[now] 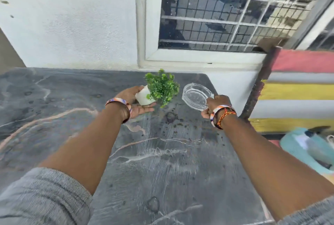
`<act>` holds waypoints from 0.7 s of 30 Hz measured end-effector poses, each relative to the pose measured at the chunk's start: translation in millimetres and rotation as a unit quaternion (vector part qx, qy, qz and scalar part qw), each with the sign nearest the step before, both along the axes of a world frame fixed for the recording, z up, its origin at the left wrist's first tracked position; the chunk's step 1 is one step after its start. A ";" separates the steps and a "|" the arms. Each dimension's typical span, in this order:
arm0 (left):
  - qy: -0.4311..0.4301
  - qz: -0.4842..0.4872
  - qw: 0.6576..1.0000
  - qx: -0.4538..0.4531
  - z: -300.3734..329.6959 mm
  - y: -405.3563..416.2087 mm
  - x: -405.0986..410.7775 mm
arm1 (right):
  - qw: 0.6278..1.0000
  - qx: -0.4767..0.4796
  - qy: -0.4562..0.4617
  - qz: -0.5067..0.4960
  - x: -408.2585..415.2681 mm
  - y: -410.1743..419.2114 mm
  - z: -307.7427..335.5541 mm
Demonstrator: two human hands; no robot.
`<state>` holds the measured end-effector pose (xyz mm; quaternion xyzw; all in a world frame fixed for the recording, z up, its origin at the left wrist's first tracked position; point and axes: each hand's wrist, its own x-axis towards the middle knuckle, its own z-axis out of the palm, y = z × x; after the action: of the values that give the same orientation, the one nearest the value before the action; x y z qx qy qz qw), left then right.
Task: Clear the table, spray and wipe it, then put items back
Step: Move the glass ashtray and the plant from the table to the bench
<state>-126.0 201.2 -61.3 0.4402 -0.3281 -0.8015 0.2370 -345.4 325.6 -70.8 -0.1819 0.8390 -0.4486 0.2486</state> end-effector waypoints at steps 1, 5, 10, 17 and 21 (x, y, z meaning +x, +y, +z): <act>0.015 -0.015 1.000 0.000 1.9 9.1 -18.9 | 1.000 0.003 0.008 -0.024 -16.6 15.0 -0.5; 0.026 -0.100 0.995 0.007 10.0 57.6 -100.5 | 0.995 -0.008 -0.012 -0.102 -76.3 89.7 1.1; 0.020 -0.181 0.983 0.014 12.4 150.8 -215.4 | 0.986 0.035 0.011 -0.165 -154.7 209.1 -8.4; 0.089 -0.263 0.960 0.038 -7.4 301.3 -363.6 | 0.968 0.063 -0.012 -0.244 -255.1 378.4 -24.2; 0.071 -0.318 0.945 0.022 -10.3 384.8 -440.7 | 0.938 0.114 0.017 -0.326 -306.0 472.1 -22.2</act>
<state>-566.7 585.9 -71.6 0.2598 -0.4158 -0.8714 -0.0167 -651.4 797.7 -93.0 0.1233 0.9021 -0.4029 0.0932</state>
